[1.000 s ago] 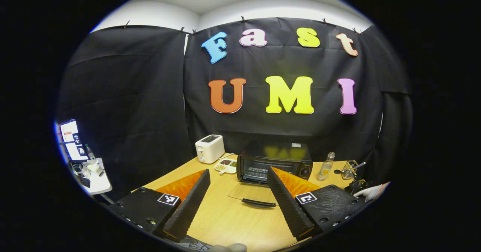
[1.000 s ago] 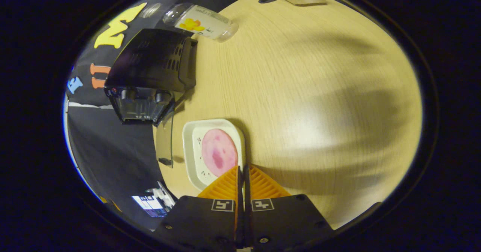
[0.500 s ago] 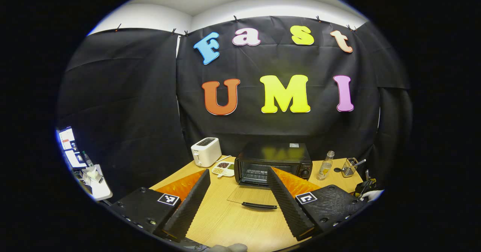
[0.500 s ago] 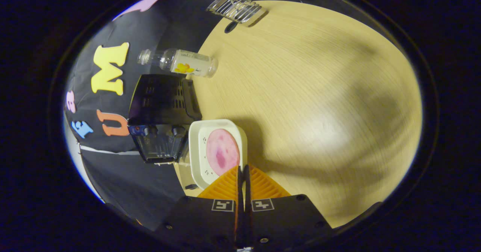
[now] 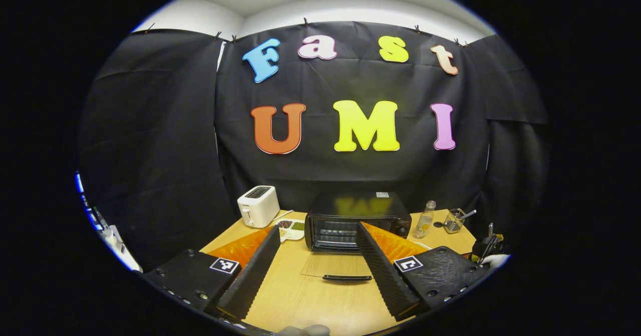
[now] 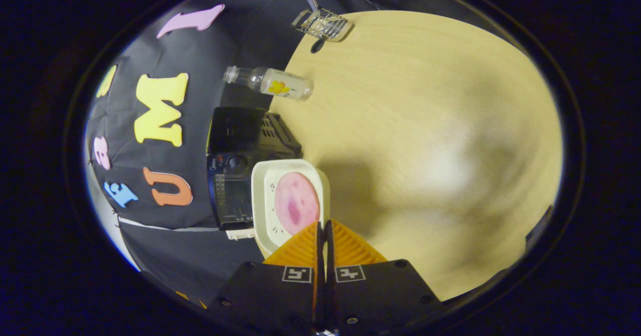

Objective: Open the electric oven with the left hand, put the food in, and close the electric oven.

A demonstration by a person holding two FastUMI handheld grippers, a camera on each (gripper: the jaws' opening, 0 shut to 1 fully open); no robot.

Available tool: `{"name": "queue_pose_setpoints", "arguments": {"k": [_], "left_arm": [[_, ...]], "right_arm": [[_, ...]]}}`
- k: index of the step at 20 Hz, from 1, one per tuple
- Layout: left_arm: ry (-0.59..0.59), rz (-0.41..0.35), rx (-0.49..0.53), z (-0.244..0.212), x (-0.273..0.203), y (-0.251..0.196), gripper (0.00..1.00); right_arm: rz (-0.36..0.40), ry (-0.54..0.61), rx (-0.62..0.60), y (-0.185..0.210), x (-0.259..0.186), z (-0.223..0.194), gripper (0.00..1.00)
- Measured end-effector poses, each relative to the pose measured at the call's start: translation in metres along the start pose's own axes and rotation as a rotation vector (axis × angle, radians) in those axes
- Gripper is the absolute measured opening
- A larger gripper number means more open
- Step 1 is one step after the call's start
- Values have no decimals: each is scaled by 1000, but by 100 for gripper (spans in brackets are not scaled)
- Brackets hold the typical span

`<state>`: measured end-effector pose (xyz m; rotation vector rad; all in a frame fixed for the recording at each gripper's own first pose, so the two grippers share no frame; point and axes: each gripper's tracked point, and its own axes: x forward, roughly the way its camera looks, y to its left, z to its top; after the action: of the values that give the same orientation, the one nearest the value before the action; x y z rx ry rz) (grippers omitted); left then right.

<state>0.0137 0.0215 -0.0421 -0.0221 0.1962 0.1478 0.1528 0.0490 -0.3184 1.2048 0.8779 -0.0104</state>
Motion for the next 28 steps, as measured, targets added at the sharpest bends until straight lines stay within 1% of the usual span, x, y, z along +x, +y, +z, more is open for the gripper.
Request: {"name": "queue_pose_setpoints", "arguments": {"k": [4,8,10,13,16,23,26,28], "left_arm": [[2,-28,19,-3,-2,46,97],[-1,-26,28,-8,-12,88,97],[8,-8,28,-14,-14,107,96],[17,22,20,-18,-17,126,96],[27,64,8,-20,-16,139,96],[48,123,-1,-26,-5,136,97],[79,156,-47,-32,1,131,97],[97,187,-58,-37,3,129,97]], "right_arm": [[3,0,22,16,26,-62,4],[12,14,45,37,54,-117,4],[13,32,40,48,71,-135,4],[11,39,37,64,93,-146,4],[15,41,29,83,116,-140,4],[20,-14,30,114,159,-76,4],[21,-52,-17,123,177,-45,4],[27,-78,-56,129,189,-29,4]]}}
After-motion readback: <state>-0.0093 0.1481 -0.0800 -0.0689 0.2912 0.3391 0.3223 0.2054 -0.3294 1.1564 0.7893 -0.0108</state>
